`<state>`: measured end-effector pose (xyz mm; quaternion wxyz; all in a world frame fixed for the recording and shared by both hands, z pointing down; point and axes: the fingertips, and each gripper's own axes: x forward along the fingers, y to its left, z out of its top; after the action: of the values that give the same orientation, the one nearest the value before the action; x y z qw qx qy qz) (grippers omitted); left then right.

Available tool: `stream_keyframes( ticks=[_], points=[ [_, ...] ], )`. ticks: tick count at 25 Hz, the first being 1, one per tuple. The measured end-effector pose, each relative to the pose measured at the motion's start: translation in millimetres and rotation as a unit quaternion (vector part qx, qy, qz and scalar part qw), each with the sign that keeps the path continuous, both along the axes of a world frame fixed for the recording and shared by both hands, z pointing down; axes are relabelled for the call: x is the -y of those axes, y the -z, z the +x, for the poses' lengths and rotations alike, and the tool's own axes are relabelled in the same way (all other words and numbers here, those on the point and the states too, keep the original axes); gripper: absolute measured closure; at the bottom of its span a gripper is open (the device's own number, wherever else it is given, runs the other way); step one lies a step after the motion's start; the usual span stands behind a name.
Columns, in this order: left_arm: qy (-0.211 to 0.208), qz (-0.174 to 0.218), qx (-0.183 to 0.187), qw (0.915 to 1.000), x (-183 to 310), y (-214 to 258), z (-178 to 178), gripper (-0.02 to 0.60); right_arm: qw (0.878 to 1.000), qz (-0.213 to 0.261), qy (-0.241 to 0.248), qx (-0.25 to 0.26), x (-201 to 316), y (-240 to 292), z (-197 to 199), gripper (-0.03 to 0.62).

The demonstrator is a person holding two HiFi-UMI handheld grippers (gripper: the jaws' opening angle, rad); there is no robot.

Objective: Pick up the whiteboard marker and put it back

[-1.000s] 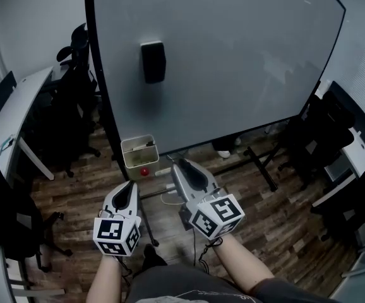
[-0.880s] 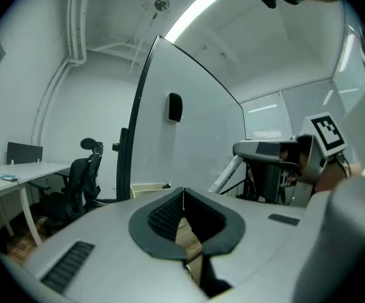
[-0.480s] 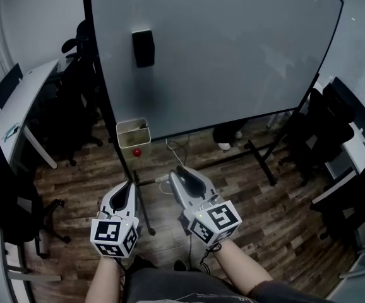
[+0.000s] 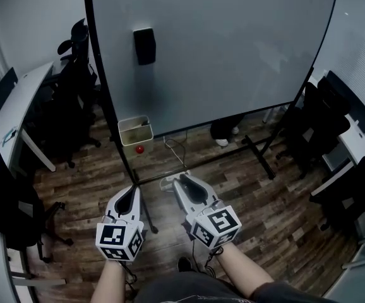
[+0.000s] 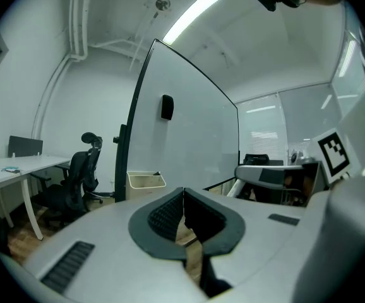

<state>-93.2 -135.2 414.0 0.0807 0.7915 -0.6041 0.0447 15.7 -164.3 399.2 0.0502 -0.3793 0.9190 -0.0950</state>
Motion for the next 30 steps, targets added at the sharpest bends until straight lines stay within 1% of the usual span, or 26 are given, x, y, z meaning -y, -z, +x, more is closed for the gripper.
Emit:
stream_keyframes(
  ticks=[4, 9, 14, 18, 24, 28, 30],
  points=[
    [-0.008, -0.002, -0.004, 1.0000, -18, -1, -11, 0.566, 1.000, -0.002, -0.010, -0.009, -20, -3, -11, 0.508],
    [-0.028, -0.004, -0.004, 0.9996, -44, -3, -16, 0.566, 1.000, -0.010, -0.025, -0.016, -48, -7, -15, 0.508],
    [-0.039, -0.001, -0.019, 0.9991, -67, -1, -22, 0.566, 0.999, -0.011, -0.037, -0.020, -73, -7, -21, 0.508],
    [-0.049, 0.001, -0.012, 0.9987, -87, -1, -24, 0.568, 0.999, -0.009, -0.041, -0.025, -94, -7, -27, 0.508],
    [-0.050, -0.004, 0.000, 0.9987, -105, -2, -30, 0.568, 0.998, -0.012, -0.050, -0.020, -112, -6, -31, 0.508],
    [-0.043, 0.005, -0.016, 0.9989, -109, 3, -35, 0.568, 0.998, -0.008, -0.053, -0.020, -118, -1, -30, 0.508],
    [-0.041, 0.005, -0.018, 0.9990, -108, 3, -36, 0.568, 0.998, -0.008, -0.055, -0.020, -118, -1, -29, 0.508]
  ],
)
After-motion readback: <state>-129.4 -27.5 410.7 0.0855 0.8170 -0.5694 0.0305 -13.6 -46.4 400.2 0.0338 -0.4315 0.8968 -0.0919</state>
